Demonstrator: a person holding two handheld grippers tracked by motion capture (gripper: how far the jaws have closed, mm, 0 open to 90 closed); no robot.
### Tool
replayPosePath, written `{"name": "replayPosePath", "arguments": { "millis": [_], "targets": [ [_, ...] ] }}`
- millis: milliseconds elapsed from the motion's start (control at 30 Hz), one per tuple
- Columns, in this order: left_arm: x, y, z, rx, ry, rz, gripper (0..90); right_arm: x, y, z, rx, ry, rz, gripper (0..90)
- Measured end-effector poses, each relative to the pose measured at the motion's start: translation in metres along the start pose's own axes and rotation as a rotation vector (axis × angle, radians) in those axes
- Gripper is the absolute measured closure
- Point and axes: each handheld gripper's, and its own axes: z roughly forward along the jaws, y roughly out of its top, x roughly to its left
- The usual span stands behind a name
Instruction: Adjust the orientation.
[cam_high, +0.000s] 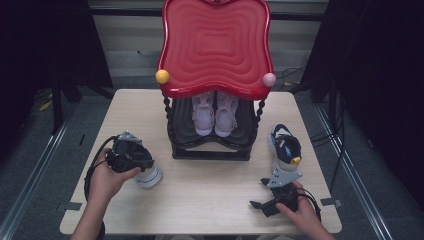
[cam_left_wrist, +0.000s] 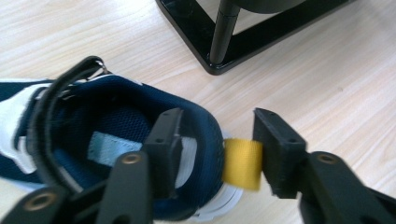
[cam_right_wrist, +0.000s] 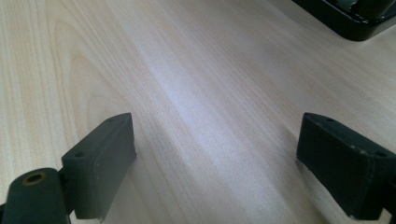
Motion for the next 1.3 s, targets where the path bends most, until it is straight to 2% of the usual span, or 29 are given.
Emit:
{"name": "replayPosePath", "arguments": {
  "millis": [100,200,300,367,433,467,500,633,667,700,800,1167,1300],
  "targets": [
    [0.001,0.004,-0.006,0.029,-0.008,0.027,45.2,0.000,0.000,0.000,0.000,0.000,0.000,10.8],
    [0.001,0.007,-0.008,0.082,-0.022,0.055,42.4,0.000,0.000,0.000,0.000,0.000,0.000,10.8],
    [0.002,0.009,-0.007,0.148,-0.014,0.086,39.4,0.000,0.000,0.000,0.000,0.000,0.000,10.8],
    [0.003,0.010,-0.006,0.188,-0.010,0.080,38.7,0.000,0.000,0.000,0.000,0.000,0.000,10.8],
    [0.004,0.012,-0.006,0.218,-0.005,0.091,38.8,0.000,0.000,0.000,0.000,0.000,0.000,10.8],
    [0.004,0.012,-0.005,0.227,-0.011,0.072,39.1,0.000,0.000,0.000,0.000,0.000,0.000,10.8],
    [0.005,0.013,-0.005,0.243,-0.014,0.084,39.5,0.000,0.000,0.000,0.000,0.000,0.000,10.8],
    [0.004,0.016,-0.002,0.297,-0.011,0.078,40.0,0.000,0.000,0.000,0.001,0.000,0.000,10.8],
    [0.004,0.017,-0.001,0.315,-0.019,0.093,40.4,0.000,0.000,0.000,-0.001,0.003,-0.002,10.8],
    [0.004,0.018,0.000,0.327,-0.026,0.087,40.9,0.000,0.000,0.000,-0.001,0.002,-0.002,10.8],
    [0.004,0.020,0.002,0.353,-0.026,0.113,42.0,0.000,0.000,0.000,-0.001,0.002,-0.002,10.8],
    [0.000,0.035,0.013,0.415,-0.036,0.150,47.0,0.000,0.000,0.000,-0.001,0.003,-0.002,10.8],
    [0.001,0.038,0.021,0.457,-0.049,0.162,50.0,0.000,0.000,0.000,-0.001,0.003,-0.002,10.7]
  ]
}}
